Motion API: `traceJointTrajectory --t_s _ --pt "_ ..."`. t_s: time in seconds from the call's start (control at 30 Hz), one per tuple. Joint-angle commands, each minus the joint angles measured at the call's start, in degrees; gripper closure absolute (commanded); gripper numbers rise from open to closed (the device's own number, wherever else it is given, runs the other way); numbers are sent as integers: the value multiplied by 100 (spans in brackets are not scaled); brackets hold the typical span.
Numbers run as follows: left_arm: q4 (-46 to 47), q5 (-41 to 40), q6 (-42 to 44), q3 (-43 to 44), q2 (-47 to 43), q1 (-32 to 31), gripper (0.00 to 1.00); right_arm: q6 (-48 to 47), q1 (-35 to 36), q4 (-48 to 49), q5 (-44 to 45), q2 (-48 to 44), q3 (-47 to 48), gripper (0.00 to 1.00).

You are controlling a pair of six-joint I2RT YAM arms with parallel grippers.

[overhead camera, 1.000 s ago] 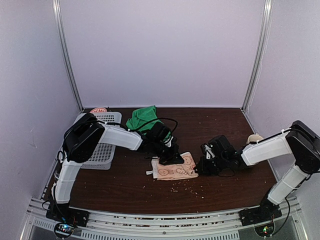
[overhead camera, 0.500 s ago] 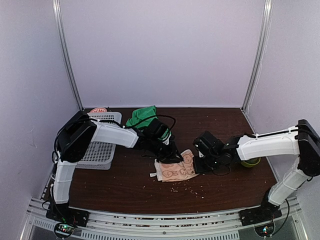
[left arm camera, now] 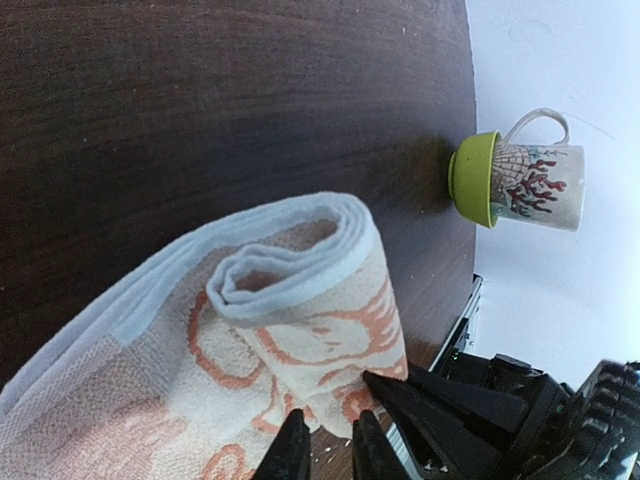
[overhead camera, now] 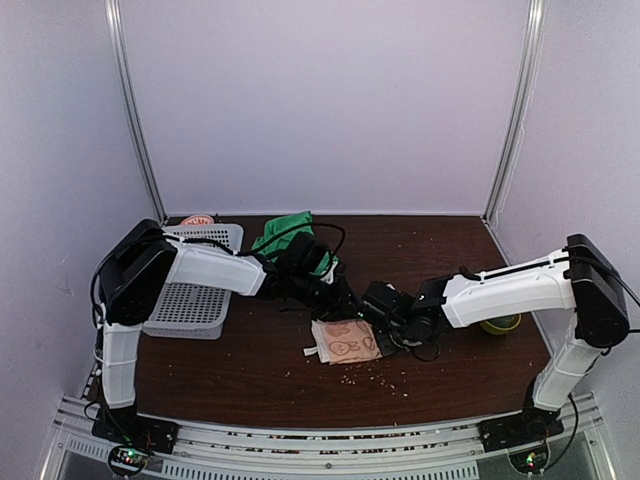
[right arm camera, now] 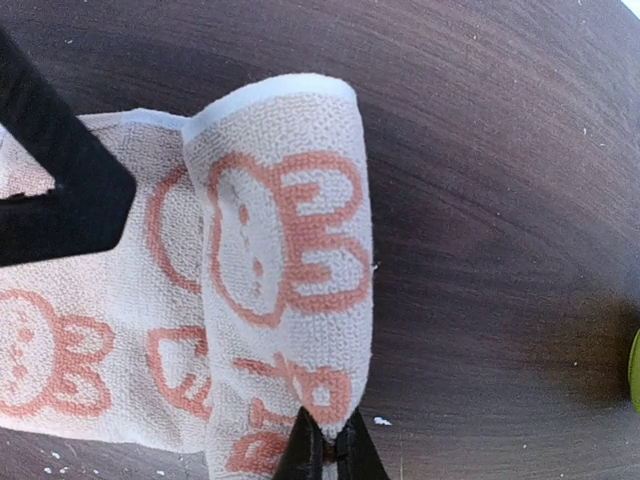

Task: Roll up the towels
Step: Roll the towel from the center of the board.

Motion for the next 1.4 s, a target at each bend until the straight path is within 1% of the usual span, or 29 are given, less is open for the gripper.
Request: traceJointTrajectory --t_s 0.0,0.2,0.37,0.47,0.63,0.83,0.97,1.1,1.37 --pt "653 157 -295 68 336 17 86 102 57 -139 347 17 3 100" --pt "248 27 -202 355 687 15 96 118 72 -59 263 -92 -32 100" --pt "352 45 -254 495 888 23 100 38 83 22 182 -117 6 100" --pt "624 106 -415 494 943 18 100 -8 105 27 137 -82 62 100" --pt "569 153 -430 550 966 17 100 -26 141 22 69 -67 141 100" --pt "354 77 -227 -8 417 14 100 20 137 -14 160 -45 102 100" --pt "280 30 -166 -164 161 14 100 31 143 46 110 -18 99 100" --pt "174 -29 -141 119 239 14 100 11 137 58 84 -23 133 100" --pt "-142 -11 -93 818 745 -21 100 -35 127 35 90 -101 109 100"
